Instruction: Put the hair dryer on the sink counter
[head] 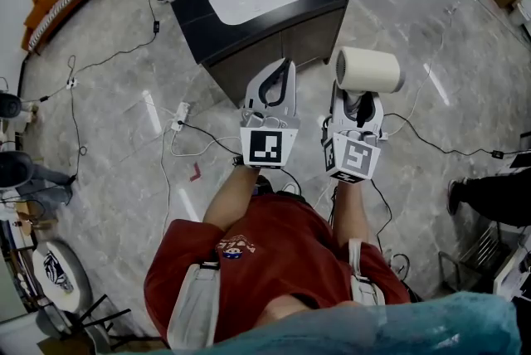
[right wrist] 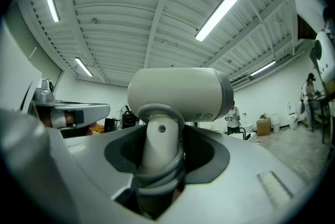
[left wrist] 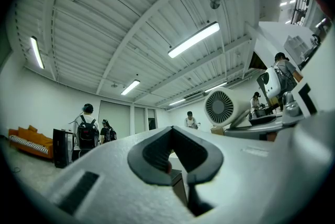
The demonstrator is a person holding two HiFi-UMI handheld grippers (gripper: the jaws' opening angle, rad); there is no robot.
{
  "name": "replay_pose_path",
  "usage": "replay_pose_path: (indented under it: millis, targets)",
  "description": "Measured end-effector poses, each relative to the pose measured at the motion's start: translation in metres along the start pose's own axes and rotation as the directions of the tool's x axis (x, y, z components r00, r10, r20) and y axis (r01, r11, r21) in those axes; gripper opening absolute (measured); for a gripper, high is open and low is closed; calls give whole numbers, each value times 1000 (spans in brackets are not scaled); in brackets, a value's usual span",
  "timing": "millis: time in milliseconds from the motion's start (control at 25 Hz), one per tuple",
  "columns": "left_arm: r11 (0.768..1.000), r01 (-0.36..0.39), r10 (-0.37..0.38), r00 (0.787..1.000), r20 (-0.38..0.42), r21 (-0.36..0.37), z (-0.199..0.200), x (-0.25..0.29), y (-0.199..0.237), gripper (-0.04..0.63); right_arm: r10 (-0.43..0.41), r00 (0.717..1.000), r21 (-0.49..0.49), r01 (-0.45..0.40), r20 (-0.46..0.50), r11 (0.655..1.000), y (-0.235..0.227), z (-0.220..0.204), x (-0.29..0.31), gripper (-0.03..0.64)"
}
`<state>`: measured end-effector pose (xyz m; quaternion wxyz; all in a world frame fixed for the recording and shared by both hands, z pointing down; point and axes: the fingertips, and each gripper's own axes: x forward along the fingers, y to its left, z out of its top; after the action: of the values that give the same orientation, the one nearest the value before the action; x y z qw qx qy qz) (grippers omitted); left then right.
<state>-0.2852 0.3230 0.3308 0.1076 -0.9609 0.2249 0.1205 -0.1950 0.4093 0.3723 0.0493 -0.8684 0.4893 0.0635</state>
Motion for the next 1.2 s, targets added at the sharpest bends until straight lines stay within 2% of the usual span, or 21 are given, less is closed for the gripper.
replay_pose_path:
  millis: [480,800,960,1200]
  targets:
    - [999,11,-11,1000,11,-36,-23,33,6,-3,-13,1000,-18,13,-2,1000,-15,-13,32,195]
    - [999,16,-16,1000,22,-32,-39,82,43,-3,-18,1000,-24,18,-2,1000,-10,-19,95,195]
    - [998,8,-7,1000,16,-57,-54,113,72,-3,-20,1000,-23,20,-7,1000,-6,-25,136,195]
    - [997,35,-34,999,12,-62,-72,163,103,-3,-28,999,-39,27,-23,999,-1,-33,196,195]
